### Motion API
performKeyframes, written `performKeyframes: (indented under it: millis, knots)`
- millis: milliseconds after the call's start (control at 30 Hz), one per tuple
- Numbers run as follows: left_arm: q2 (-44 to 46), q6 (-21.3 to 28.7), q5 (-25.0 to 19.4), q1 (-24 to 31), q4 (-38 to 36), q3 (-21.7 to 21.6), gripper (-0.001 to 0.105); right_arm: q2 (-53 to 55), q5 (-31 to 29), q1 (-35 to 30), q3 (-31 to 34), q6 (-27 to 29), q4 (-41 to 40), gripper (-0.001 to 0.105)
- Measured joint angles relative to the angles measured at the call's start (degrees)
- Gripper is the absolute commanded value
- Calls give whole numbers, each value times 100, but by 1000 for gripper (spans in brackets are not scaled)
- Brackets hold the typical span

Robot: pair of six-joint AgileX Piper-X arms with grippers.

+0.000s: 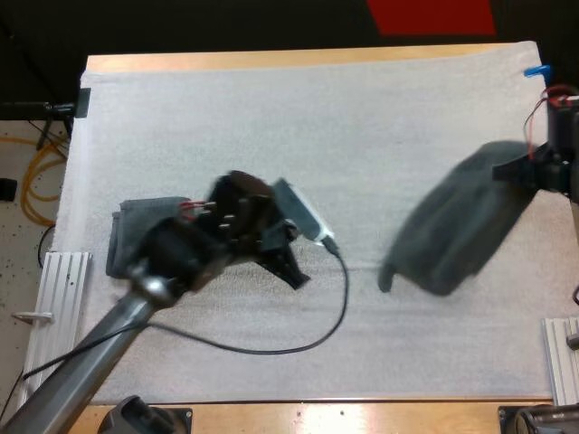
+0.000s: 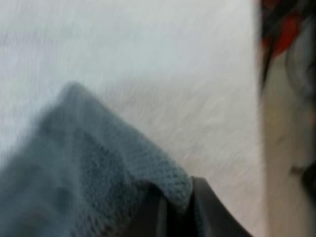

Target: Pick towel from pile fold and stack

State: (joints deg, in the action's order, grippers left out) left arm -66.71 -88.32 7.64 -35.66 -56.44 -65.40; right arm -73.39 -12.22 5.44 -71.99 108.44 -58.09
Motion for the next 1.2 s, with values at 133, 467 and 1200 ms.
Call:
performKeyframes:
  millis: [133, 467, 1200]
  knots:
    - [726, 0, 704, 447, 83, 0, 2, 223, -57, 105, -552, 57, -71, 0]
    - [1929, -34, 1006, 765, 349, 0, 56, 115, 305, 1970, -1098, -351, -339, 0]
    - [2432, -262, -119, 765, -234, 0, 57, -1936, 2545, 4617, -825, -1663, 652, 41]
